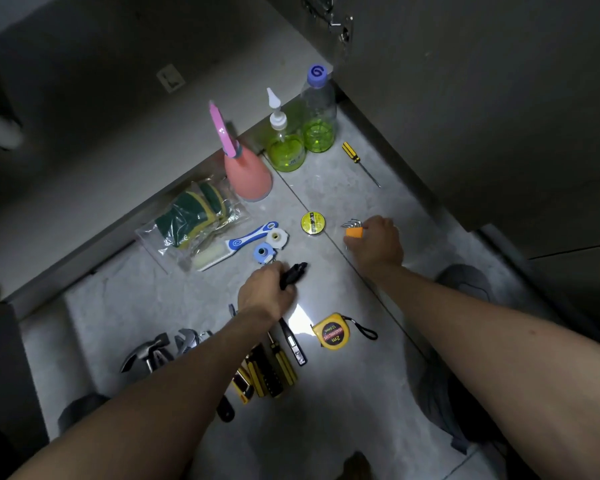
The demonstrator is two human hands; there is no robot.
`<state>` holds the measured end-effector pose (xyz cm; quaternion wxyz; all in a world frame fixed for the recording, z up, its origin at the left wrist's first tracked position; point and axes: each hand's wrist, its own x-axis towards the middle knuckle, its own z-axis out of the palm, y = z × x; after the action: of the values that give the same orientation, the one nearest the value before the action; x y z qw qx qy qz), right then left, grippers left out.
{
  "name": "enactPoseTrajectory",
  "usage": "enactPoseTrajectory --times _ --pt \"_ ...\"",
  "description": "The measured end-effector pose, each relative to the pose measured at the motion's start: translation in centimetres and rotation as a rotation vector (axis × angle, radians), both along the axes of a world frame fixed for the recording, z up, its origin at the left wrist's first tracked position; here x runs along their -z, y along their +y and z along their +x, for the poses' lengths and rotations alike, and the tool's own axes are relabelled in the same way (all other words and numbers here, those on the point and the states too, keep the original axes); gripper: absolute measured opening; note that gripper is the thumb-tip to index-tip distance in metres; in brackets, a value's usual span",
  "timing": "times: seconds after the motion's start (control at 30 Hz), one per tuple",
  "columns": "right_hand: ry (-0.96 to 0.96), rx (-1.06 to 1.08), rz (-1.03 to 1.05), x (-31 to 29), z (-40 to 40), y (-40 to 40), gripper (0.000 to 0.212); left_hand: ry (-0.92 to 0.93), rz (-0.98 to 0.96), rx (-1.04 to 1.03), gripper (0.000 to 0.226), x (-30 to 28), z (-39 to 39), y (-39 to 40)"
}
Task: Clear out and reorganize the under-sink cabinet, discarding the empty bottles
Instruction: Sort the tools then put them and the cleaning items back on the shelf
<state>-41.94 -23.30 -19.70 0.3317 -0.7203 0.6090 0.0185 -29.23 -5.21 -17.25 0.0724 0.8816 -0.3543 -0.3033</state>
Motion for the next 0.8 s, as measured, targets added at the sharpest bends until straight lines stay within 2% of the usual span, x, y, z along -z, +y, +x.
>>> enactPoseTrajectory --times 0.07,0.2,0.3,0.37,0.43,0.63,0.7,0.8 --pt "-0.023 -0.02 0.023 0.3 -0.2 0.2 0.037 0.003 -0.001 0.002 0.021 0.0 0.0 -0.1" --pt "-0.198 -0.053 0.159 0.5 -1.7 1.2 0.016 0.012 -0.013 -0.042 0.011 -0.3 -0.4 -0.3" --pt "-0.318 -0.255 0.346 0.6 -2.1 2.8 0.019 -0.009 -0.029 -0.088 0.011 -0.6 -0.4 0.3" --pt "-0.299 -0.446 0.352 0.9 -2.0 3.9 0.021 -0.017 -0.033 -0.096 0.018 -0.7 -0.3 0.9" --pt "-0.29 -0.51 0.303 1.1 -2.0 4.6 0.019 -0.024 -0.038 -0.089 0.021 -0.8 -0.1 1.5" --pt "-0.215 -0.484 0.1 0.7 -3.2 5.7 0.016 -0.037 -0.047 -0.074 0.019 -1.2 0.1 0.7" --pt "-0.217 -0.385 0.085 0.4 -3.9 5.1 0.03 0.012 -0.074 -0.074 0.018 -1.2 -0.3 -0.7" --pt "-0.154 -0.276 0.092 0.1 -5.4 2.7 0.035 0.115 -0.127 -0.123 0.017 -1.0 -2.1 -4.0"
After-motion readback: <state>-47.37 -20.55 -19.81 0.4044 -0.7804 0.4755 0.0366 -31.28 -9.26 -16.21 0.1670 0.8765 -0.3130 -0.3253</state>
